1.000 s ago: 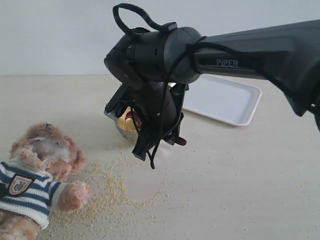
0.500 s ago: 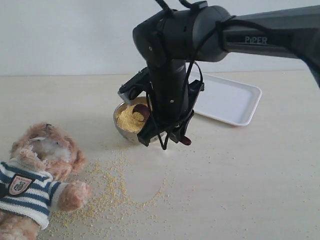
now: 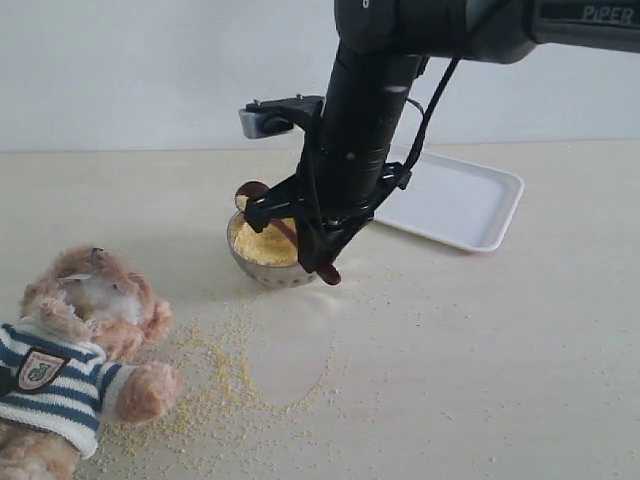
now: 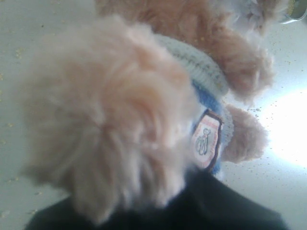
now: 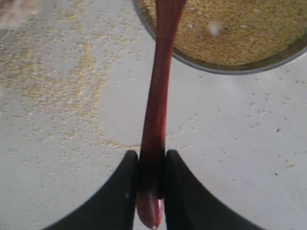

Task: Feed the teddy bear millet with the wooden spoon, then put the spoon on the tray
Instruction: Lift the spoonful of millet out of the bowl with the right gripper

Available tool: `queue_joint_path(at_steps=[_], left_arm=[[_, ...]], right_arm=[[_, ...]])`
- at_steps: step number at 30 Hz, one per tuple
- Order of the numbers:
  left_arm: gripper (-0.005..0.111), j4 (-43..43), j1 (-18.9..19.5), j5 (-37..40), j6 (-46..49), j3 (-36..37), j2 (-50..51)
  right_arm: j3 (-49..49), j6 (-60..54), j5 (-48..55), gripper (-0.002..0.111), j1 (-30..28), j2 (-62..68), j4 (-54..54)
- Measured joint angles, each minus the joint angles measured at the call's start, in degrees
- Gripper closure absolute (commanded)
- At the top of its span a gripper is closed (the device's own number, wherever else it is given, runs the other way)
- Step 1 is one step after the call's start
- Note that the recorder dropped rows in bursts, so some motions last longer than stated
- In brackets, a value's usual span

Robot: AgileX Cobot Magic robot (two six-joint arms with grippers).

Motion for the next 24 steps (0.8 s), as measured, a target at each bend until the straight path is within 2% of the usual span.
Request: queue_joint_path(at_steps=[5, 7, 11, 16, 19, 24], left_arm=[[0.102, 0.0, 0.0, 0.0, 0.0, 0.0, 0.0], [0.102, 0.0, 0.0, 0.0, 0.0, 0.0, 0.0], [0.102, 0.0, 0.0, 0.0, 0.0, 0.0, 0.0], [0.102, 0.0, 0.0, 0.0, 0.0, 0.0, 0.0], [0.102, 0.0, 0.0, 0.0, 0.0, 0.0, 0.0], [0.102, 0.0, 0.0, 0.0, 0.0, 0.0, 0.0]], right_arm=[[0.5, 0.5, 0.0, 0.106, 0.0, -4.5, 3.8], [3.5, 0.7, -0.2, 0.106, 0.0, -8.0, 4.5], [15.1, -0.4, -0.1, 0.106, 0.1, -15.7, 4.6], [29.2, -1.3, 0.1, 0.106, 3.3, -25.4, 5.6], [37.2, -1.9, -4.7, 0.106, 5.1, -31.1, 11.4], [45.5, -2.0, -10.2, 0.106, 5.2, -35.8, 12.4]])
